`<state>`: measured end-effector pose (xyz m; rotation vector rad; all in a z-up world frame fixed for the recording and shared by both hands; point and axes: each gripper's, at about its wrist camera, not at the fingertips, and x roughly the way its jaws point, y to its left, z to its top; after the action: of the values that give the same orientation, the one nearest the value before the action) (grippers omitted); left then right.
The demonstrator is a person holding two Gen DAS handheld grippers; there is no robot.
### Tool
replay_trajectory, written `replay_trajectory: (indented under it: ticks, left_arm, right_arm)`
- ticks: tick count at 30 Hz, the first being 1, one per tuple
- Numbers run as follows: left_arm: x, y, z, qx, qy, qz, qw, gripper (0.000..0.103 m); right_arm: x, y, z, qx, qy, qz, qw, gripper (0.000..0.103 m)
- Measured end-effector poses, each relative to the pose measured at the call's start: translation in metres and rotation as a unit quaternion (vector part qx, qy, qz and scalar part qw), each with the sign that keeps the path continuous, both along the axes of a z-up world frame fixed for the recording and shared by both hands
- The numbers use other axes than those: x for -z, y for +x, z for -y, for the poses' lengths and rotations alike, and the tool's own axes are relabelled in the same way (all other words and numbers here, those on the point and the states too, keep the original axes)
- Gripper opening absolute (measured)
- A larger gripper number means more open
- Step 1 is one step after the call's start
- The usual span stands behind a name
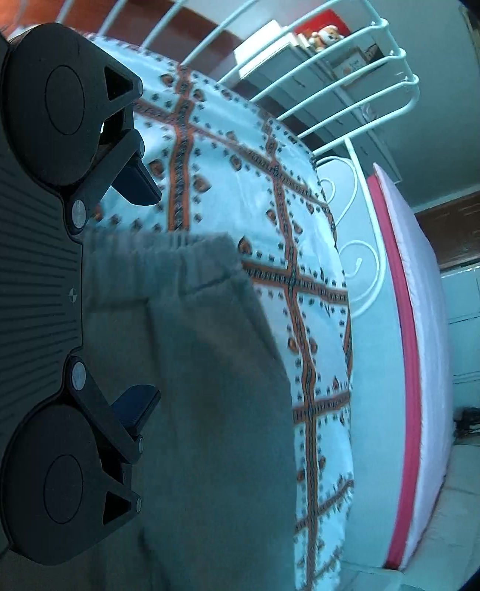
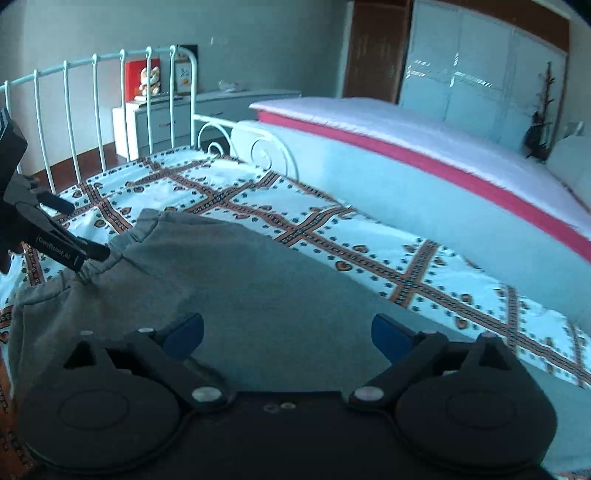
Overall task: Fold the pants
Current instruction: 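Grasp one waistband corner with the left gripper while the right gripper grasps the other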
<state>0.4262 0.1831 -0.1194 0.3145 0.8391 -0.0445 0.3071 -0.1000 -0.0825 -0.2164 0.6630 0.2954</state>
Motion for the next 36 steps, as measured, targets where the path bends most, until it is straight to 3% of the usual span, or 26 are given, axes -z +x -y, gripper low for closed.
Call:
replay_trajectory:
  ticks: [4, 7, 10, 16, 23, 28, 32, 35, 36]
  left_arm:
    - [0.004, 0.033, -0.01, 0.026, 0.003, 0.011, 0.9996, 0.103]
    - [0.008, 0.064, -0.014, 0.049, 0.007, 0.004, 0.9987, 0.101]
    - [0.015, 0.091, -0.017, 0.071, 0.007, -0.013, 0.9973, 0.086]
    - [0.037, 0.12, -0.017, 0.138, 0.004, -0.03, 0.99, 0.084]
    - [0.064, 0.15, -0.02, 0.151, -0.018, -0.079, 0.9853, 0.084]
    - [0.069, 0.155, -0.023, 0.153, -0.048, -0.087, 0.9832, 0.059]
    - [0.068, 0.153, -0.018, 0.152, -0.041, -0.09, 0.9833, 0.047]
    - [0.065, 0.15, -0.015, 0.143, -0.023, -0.085, 0.9857, 0.034]
    - [0.065, 0.147, -0.014, 0.141, -0.009, -0.078, 0.9869, 0.021]
  right_arm:
    - [0.016, 0.039, -0.003, -0.03, -0.013, -0.022, 0.999, 0.075]
    - [0.027, 0.064, -0.009, -0.056, -0.034, -0.032, 0.997, 0.071]
    - [0.035, 0.087, -0.013, -0.079, -0.042, -0.04, 0.995, 0.069]
    - [0.05, 0.127, -0.018, -0.118, -0.066, -0.055, 0.989, 0.07]
    - [0.071, 0.178, -0.013, -0.14, -0.055, -0.099, 0.984, 0.069]
    - [0.081, 0.211, 0.0, -0.125, -0.029, -0.141, 0.982, 0.044]
    - [0.086, 0.222, 0.0, -0.133, -0.017, -0.151, 0.979, 0.044]
    - [0.093, 0.225, -0.008, -0.136, -0.04, -0.16, 0.977, 0.042]
    - [0.093, 0.225, -0.01, -0.14, -0.04, -0.163, 0.976, 0.029]
